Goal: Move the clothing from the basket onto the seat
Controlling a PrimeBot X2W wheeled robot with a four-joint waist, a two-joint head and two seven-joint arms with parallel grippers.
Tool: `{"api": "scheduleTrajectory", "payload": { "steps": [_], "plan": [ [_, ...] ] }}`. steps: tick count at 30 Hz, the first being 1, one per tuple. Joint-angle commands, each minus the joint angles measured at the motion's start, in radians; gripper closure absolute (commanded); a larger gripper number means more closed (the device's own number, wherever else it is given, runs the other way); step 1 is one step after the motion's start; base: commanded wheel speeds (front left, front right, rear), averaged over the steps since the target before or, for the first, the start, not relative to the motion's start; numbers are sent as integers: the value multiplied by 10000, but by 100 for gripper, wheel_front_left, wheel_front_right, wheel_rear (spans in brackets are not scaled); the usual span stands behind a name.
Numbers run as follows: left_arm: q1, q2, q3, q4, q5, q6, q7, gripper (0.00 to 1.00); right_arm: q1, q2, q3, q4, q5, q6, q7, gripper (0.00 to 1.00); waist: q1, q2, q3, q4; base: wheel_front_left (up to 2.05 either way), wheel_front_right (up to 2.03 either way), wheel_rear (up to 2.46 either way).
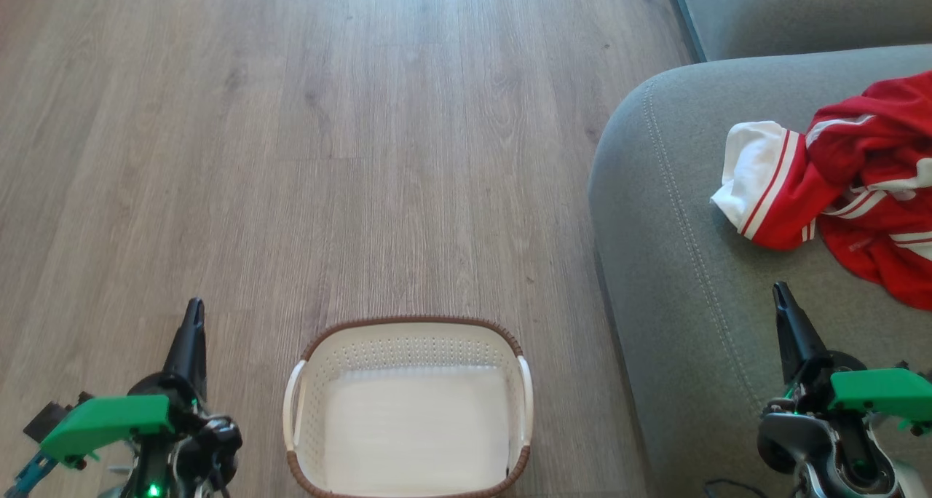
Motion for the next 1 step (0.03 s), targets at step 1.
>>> {"api": "scheduleTrajectory", "payload": {
  "steps": [1],
  "plan": [
    [-496,74,366,-270,-25,-67,78,100,-496,53,173,-326,13,0,89,100,0,0,0,0,0,0,0]
  ]
}}
